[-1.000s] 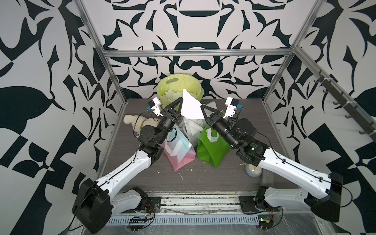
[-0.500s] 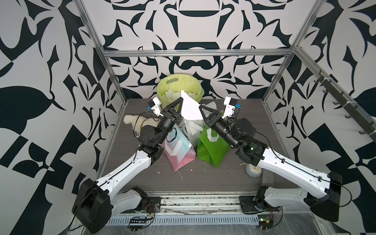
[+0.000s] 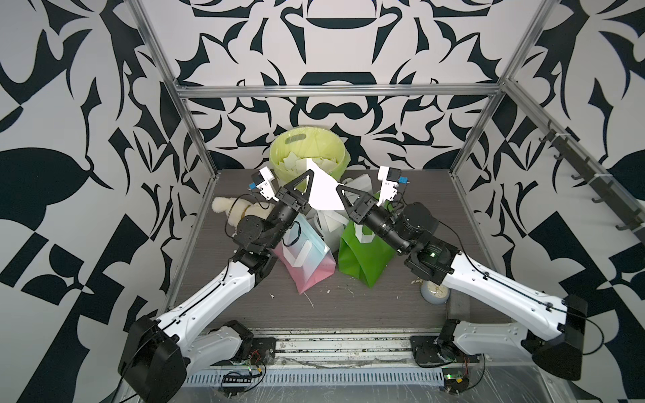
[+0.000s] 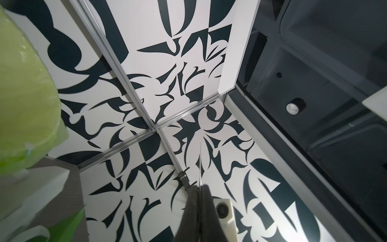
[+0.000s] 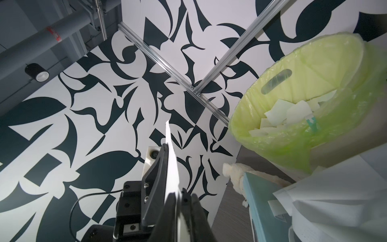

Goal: Shred takeout receipts and throw away
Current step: Shred the takeout receipt.

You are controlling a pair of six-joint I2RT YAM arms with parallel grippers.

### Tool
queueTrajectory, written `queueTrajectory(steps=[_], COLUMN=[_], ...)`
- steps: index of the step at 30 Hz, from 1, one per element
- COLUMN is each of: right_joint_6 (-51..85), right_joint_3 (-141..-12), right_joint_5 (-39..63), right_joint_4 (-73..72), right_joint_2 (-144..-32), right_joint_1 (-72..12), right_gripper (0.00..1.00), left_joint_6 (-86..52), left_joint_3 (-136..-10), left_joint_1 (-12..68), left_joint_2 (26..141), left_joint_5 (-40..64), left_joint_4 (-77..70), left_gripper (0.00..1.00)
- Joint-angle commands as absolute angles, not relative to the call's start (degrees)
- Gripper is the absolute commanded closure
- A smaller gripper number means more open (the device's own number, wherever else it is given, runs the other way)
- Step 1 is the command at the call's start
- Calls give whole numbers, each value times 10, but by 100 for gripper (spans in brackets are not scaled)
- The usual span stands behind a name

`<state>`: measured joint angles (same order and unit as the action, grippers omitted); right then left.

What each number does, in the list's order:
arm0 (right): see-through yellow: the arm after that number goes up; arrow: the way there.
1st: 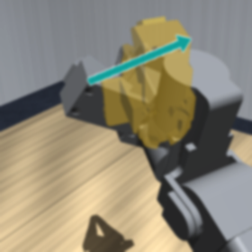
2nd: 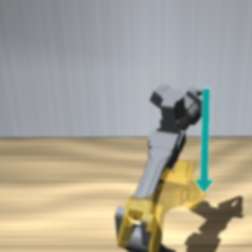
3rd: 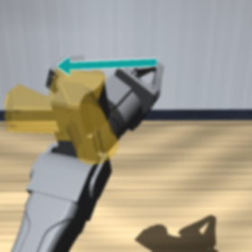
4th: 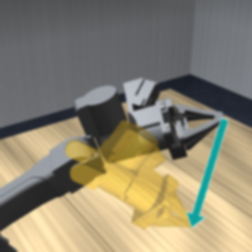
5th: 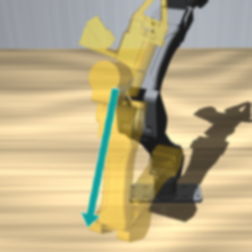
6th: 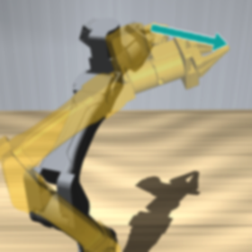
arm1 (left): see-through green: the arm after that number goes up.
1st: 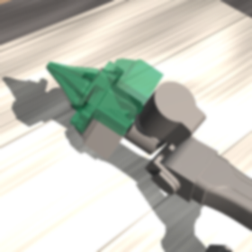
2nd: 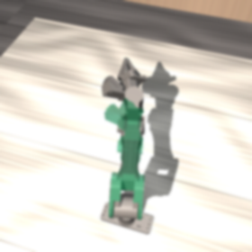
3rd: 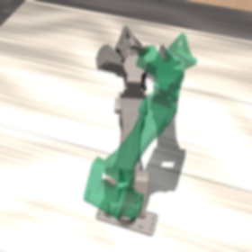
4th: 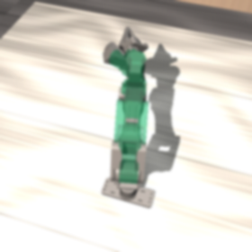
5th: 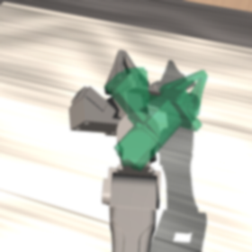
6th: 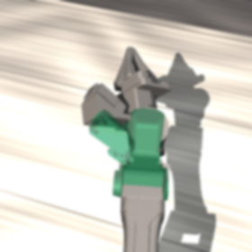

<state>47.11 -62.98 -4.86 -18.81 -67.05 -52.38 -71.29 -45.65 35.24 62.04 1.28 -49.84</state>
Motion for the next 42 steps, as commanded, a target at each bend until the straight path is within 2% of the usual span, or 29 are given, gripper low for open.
queueTrajectory(steps=[1,6,12,15,16,23,30,36,38,42], right_joint_6=[302,147,82,78,77,65,64,70,73,74], right_joint_3=[-649,-660,-699,-707,-708,-721,-719,-720,-721,-726], right_joint_5=[-20,19,68,68,69,61,5,52,63,59], right_joint_4=[-135,-45,4,6,4,14,25,22,20,26], right_joint_2=[-618,-594,-603,-609,-611,-621,-622,-630,-633,-639], right_joint_1=[-527,-527,-527,-527,-527,-526,-527,-527,-527,-527], right_gripper=[66,54,51,62,63,63,62,63,67,82], left_joint_6=[-565,-386,-296,-284,-283,-278,-279,-282,-282,-284], left_joint_3=[-497,-562,-611,-620,-622,-628,-626,-629,-629,-630], left_joint_1=[353,354,355,355,356,356,358,363,365,367], left_joint_2=[577,554,564,567,568,570,564,570,572,575], left_joint_5=[64,153,241,256,258,270,269,270,270,267], left_joint_4=[-380,-197,-111,-106,-106,-105,-107,-109,-111,-113], left_gripper=[100,100,100,100,100,100,100,100,100,100])
